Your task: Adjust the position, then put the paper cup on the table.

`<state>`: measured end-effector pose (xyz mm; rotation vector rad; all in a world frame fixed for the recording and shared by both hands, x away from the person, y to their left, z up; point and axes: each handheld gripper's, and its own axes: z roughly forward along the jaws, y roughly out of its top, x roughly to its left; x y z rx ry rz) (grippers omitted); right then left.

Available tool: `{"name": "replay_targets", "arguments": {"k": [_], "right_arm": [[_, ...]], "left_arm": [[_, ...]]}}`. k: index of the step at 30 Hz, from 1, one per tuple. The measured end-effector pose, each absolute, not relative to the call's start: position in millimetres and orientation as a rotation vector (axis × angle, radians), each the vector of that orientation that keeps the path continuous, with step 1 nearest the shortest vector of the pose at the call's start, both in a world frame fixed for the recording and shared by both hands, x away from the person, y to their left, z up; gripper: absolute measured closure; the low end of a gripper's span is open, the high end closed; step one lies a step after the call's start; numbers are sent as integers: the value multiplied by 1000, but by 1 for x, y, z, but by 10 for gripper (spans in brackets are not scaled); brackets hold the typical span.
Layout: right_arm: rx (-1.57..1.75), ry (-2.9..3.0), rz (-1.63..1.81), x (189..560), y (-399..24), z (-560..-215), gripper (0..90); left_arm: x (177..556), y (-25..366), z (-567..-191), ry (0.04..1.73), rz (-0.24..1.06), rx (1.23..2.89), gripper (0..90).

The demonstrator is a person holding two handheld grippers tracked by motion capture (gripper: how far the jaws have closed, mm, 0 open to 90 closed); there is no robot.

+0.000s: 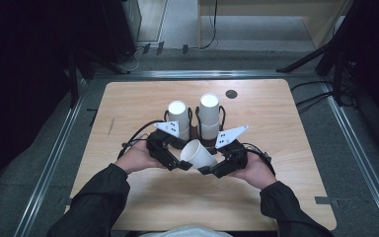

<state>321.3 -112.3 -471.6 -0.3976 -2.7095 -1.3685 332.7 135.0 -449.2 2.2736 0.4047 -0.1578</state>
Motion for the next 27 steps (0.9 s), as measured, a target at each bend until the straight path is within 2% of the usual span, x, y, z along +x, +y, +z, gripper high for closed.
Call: {"name": "replay_targets", "arguments": {"k": [27], "right_arm": [[-407, -2631, -1464, 324, -121, -465, 320]], "left_arm": [[328, 135, -449, 495, -213, 2071, 146]]}}
